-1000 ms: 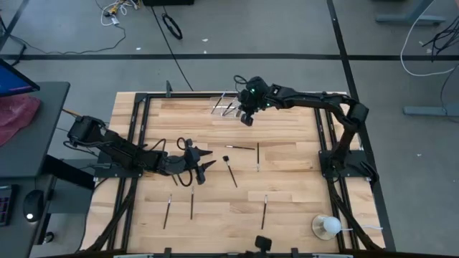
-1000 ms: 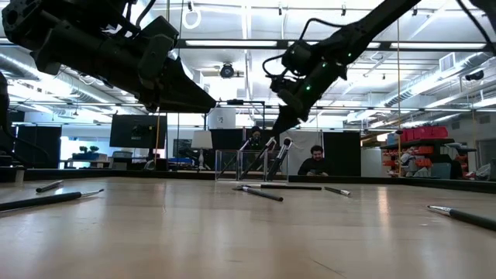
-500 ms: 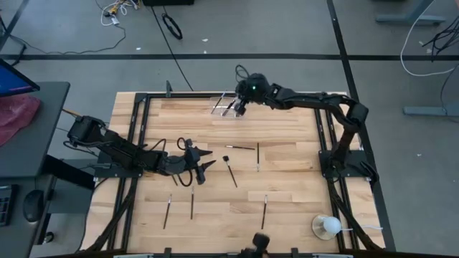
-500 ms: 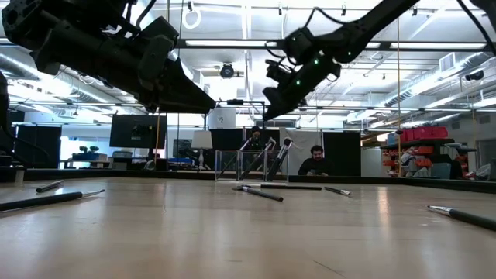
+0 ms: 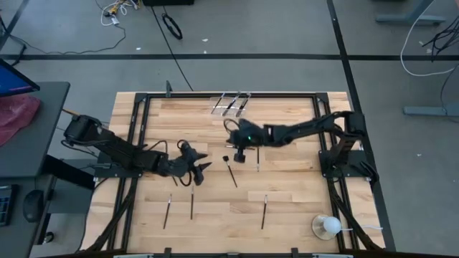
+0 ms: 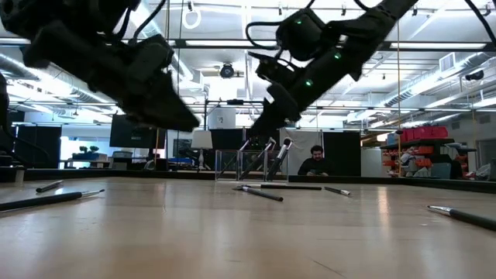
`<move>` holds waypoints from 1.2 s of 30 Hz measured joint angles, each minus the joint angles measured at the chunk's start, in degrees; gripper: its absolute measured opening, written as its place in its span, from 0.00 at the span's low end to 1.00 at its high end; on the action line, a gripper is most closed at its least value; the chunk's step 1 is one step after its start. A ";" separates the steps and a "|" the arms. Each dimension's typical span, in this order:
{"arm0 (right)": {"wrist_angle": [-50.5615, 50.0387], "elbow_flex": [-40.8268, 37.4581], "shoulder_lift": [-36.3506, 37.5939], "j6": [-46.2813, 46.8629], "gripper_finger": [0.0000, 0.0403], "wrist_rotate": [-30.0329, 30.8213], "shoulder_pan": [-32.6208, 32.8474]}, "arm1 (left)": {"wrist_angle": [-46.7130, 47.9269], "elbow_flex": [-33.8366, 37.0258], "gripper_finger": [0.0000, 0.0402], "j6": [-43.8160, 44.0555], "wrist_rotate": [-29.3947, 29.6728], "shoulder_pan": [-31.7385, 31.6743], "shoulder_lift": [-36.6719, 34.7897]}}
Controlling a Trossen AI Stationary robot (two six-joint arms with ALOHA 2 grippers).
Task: Put items in baskets/containers
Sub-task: Put the black eyeshadow brush into the transparent organizer
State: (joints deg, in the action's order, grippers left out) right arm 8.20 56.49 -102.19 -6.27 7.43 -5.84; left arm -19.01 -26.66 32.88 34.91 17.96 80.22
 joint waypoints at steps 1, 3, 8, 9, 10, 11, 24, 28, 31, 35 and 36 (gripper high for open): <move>1.26 -1.05 0.00 0.24 0.00 1.61 0.71 | 6.80 -1.42 0.44 3.36 -0.93 0.78 -0.86; 4.00 -2.83 0.00 0.33 0.00 3.94 1.45 | 21.93 -5.59 0.41 11.06 -3.08 2.27 -1.54; 8.73 -5.46 0.00 0.83 0.01 4.62 1.07 | 58.40 -15.38 0.34 34.04 -9.48 6.79 -1.05; 9.36 -5.62 -0.01 0.93 0.01 4.60 0.95 | 63.10 -16.42 0.32 38.33 -9.72 8.17 -1.07; 9.67 -5.70 0.00 1.13 0.01 4.48 0.87 | 66.52 -16.92 0.31 41.94 -9.68 9.67 -1.17; 9.82 -5.71 -0.02 1.16 0.01 4.13 0.73 | 68.35 -17.02 0.29 45.09 -9.65 11.22 -1.19; 13.17 -5.73 -0.02 -0.04 0.01 0.49 0.64 | 69.02 -7.72 0.47 83.19 -6.12 22.89 -0.45; 13.27 -5.73 -0.01 0.03 0.01 0.49 0.63 | 65.40 -3.35 0.58 87.53 -4.22 23.32 -0.45; 13.30 -5.73 -0.02 0.27 0.01 0.49 0.63 | 58.85 0.25 0.59 87.31 0.20 23.34 -0.57; 13.53 -5.73 -0.02 0.30 0.01 0.49 0.63 | 54.68 2.66 0.52 86.05 4.73 23.03 -0.50; 13.71 -5.74 -0.01 0.32 0.01 0.49 0.64 | 54.33 2.69 0.49 84.62 5.49 22.82 -0.39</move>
State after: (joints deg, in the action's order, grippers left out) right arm 21.91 50.75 -102.21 -5.95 7.92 -5.20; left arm 35.32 -23.97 117.50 40.39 40.78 79.82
